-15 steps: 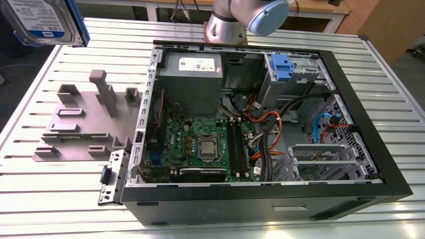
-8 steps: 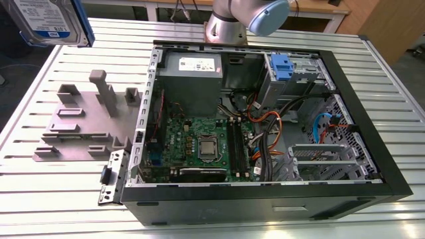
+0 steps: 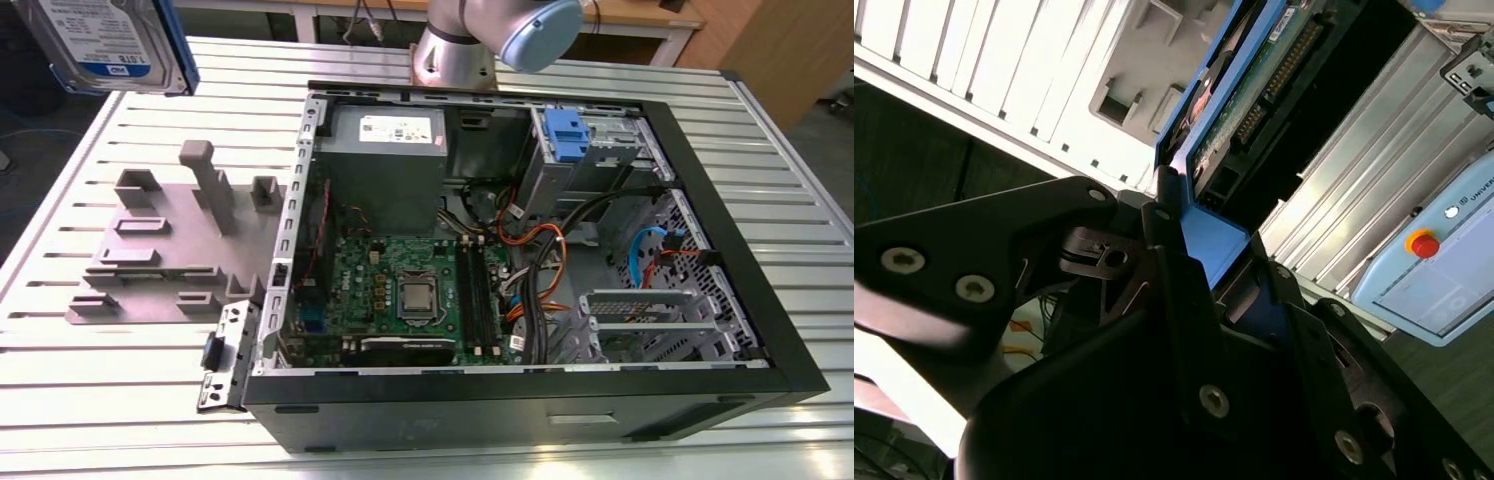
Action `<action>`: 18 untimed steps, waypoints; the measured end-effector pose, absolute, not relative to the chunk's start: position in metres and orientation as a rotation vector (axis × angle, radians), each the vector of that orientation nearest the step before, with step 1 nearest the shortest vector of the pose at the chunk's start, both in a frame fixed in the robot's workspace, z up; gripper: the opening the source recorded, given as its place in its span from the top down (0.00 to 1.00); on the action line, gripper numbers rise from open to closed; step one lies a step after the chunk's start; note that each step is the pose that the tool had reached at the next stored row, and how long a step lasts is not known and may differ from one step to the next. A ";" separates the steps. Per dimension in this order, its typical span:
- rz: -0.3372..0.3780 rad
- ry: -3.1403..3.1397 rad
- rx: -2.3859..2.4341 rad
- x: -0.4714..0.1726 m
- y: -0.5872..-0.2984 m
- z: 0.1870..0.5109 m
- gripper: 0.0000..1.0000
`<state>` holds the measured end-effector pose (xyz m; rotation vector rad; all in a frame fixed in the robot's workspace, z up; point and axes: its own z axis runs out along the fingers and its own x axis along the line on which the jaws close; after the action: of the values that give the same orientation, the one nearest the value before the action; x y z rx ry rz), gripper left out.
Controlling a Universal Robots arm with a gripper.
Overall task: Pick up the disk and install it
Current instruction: 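Pick up the disk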
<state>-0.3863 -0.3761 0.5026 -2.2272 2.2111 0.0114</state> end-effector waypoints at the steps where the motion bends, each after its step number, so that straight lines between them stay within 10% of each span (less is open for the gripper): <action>1: 0.011 2.211 -2.227 -0.386 -0.377 0.503 0.64; 18: 0.011 2.211 -2.227 -0.368 -0.388 0.503 0.64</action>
<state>-0.3678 -0.3877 0.5026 -2.2270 2.2113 0.0110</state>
